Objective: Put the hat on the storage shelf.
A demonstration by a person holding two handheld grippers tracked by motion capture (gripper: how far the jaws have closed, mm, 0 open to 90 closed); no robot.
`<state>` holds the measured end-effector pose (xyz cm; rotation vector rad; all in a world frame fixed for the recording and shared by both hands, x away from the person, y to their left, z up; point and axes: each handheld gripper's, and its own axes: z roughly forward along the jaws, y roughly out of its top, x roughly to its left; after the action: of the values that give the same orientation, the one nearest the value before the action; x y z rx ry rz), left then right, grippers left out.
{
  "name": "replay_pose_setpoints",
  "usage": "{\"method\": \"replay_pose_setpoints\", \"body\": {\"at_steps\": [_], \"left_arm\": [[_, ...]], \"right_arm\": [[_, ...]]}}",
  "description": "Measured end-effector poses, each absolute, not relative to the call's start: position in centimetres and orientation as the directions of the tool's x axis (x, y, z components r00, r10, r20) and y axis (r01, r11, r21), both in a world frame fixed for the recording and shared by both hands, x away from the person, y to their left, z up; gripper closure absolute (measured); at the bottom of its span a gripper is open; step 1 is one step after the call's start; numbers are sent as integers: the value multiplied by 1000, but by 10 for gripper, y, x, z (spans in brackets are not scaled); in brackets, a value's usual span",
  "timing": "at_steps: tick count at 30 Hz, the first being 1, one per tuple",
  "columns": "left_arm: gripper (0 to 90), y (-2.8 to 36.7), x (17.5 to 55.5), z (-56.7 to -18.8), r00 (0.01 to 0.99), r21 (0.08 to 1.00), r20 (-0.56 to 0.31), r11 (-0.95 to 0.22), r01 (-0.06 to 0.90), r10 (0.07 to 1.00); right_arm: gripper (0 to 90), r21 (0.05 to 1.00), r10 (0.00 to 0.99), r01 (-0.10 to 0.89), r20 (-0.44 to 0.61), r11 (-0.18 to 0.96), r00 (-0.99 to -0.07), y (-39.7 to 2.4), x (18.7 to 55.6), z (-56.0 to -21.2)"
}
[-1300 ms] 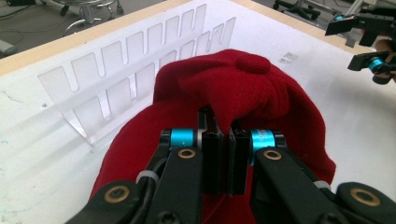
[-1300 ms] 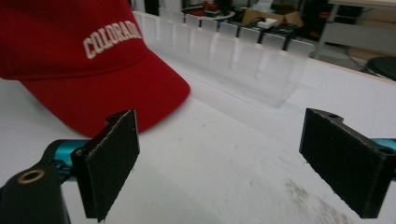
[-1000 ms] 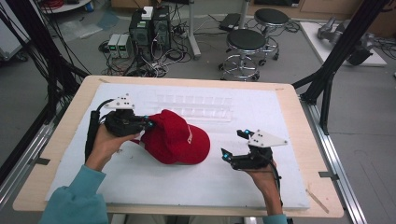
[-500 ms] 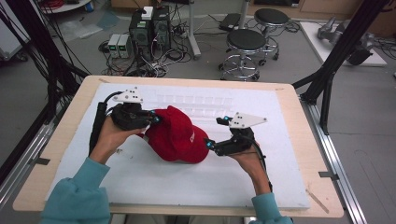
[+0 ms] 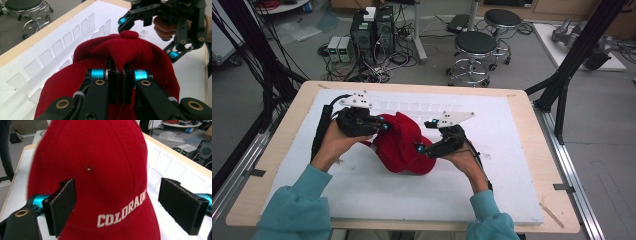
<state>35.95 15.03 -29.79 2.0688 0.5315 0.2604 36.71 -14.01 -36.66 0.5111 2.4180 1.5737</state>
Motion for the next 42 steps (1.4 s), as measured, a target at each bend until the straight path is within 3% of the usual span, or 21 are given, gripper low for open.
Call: {"method": "replay_pose_setpoints", "body": {"at_steps": [10, 19, 23, 26, 42], "left_arm": [[872, 149, 362, -298, 888, 850, -30, -455, 264, 458], [871, 146, 365, -298, 892, 850, -27, -460, 259, 452], [871, 144, 365, -298, 892, 850, -26, -460, 258, 452], [870, 144, 365, -298, 890, 844, -19, -470, 258, 455], [869, 144, 361, -296, 893, 852, 0, -468, 236, 450]], "right_arm": [[178, 911, 348, 170, 32, 376, -937, -130, 377, -366], [496, 904, 333, 151, 10, 401, -943, -123, 376, -364], [684, 899, 334, 157, 13, 409, -942, -122, 377, -365], [760, 893, 343, 166, 14, 418, -939, -120, 377, -364], [837, 874, 390, 250, 77, 416, -918, -118, 371, -362]]}}
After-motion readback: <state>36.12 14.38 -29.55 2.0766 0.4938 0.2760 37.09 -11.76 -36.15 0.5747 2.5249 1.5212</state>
